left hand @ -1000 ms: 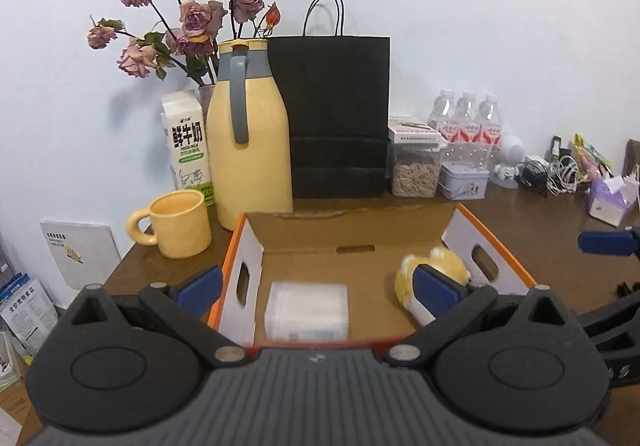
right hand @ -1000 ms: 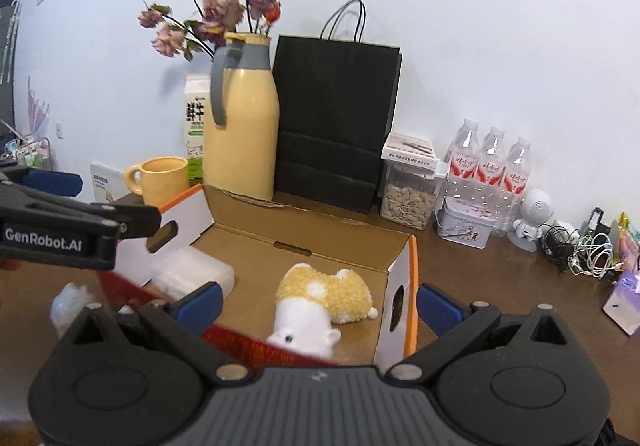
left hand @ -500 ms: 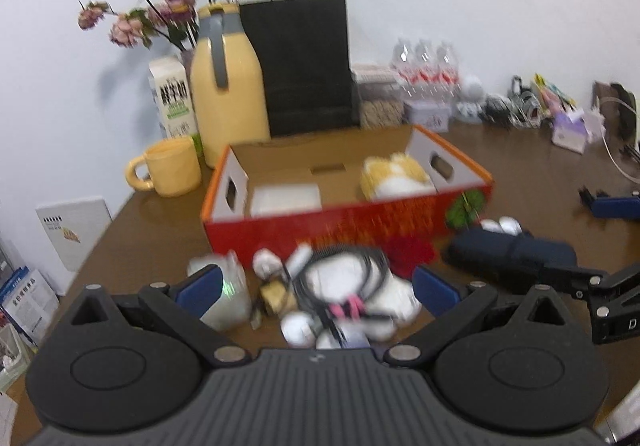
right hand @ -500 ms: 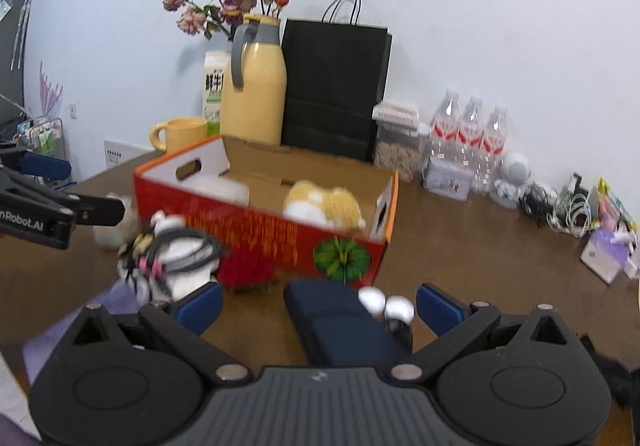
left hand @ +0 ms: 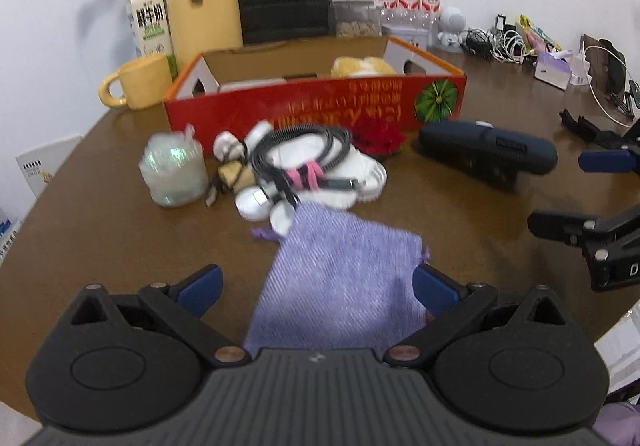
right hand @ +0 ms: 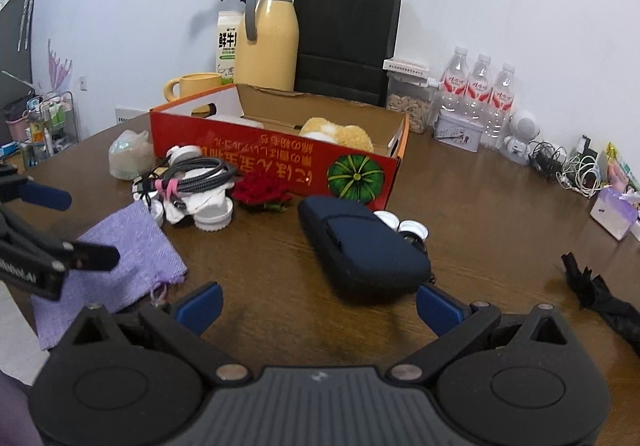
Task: Organize objects
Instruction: 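Grasp the purple drawstring pouch with the left tool while the right tool grasps the navy case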
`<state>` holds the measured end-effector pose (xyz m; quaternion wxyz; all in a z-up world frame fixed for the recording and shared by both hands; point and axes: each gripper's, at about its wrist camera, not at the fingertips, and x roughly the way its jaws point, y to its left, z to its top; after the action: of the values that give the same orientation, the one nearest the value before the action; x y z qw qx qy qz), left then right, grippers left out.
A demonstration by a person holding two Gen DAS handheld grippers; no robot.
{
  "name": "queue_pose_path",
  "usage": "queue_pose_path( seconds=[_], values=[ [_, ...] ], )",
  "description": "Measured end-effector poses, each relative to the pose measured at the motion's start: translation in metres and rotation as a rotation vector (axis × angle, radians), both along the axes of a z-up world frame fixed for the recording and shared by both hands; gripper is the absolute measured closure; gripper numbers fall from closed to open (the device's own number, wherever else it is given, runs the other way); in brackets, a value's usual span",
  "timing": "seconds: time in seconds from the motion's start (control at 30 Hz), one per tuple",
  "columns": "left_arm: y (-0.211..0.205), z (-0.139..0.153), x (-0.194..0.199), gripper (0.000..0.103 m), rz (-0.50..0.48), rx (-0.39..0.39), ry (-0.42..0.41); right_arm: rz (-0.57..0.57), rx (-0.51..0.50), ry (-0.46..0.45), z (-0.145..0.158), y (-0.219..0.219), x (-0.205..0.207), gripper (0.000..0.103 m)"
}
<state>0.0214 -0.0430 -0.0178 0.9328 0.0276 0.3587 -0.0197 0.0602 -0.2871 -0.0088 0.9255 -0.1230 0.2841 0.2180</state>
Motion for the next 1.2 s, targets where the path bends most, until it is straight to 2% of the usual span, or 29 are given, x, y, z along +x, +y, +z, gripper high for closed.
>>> queue_pose_path(
  seconds=[0.23,0.43,0.67,0.77,0.83,0.87,0.97,1.03,1.1,1.2],
  values=[
    [-0.003,-0.021,-0.004,0.0,-0.007,-0.024,0.018,0.012,0.01,0.005,-0.005,-0.002,-0.001,0.0],
    [-0.005,-0.025,-0.005,0.0,-0.011,-0.023,-0.014,0.024,0.014,0.007,-0.008,-0.004,0.0,0.0],
    [-0.008,-0.024,-0.003,0.0,-0.002,-0.021,0.003,0.038,0.028,-0.017,0.0,-0.006,0.006,0.0],
    [-0.009,-0.022,-0.006,0.013,-0.019,-0.026,-0.006,0.036,0.029,-0.025,0.003,-0.007,0.013,0.0],
    [-0.012,-0.02,-0.009,0.031,-0.032,-0.027,-0.02,0.031,0.028,-0.023,0.004,-0.008,0.019,0.0],
    [-0.012,-0.019,-0.01,0.035,-0.031,-0.029,-0.025,0.028,0.027,-0.02,0.003,-0.008,0.022,0.0],
    [-0.013,-0.017,-0.011,0.059,-0.018,-0.033,-0.037,0.017,0.027,-0.011,0.001,-0.008,0.032,0.0],
    [-0.011,-0.015,-0.013,0.079,-0.016,-0.049,-0.039,0.009,0.036,-0.003,-0.001,-0.009,0.037,0.0],
    [-0.009,-0.011,-0.015,0.089,-0.021,-0.061,-0.044,0.008,0.044,0.004,-0.004,-0.009,0.04,0.0],
    [-0.008,-0.001,-0.02,0.091,-0.036,-0.068,-0.066,0.012,0.045,0.004,-0.004,-0.008,0.044,0.0]
  ],
)
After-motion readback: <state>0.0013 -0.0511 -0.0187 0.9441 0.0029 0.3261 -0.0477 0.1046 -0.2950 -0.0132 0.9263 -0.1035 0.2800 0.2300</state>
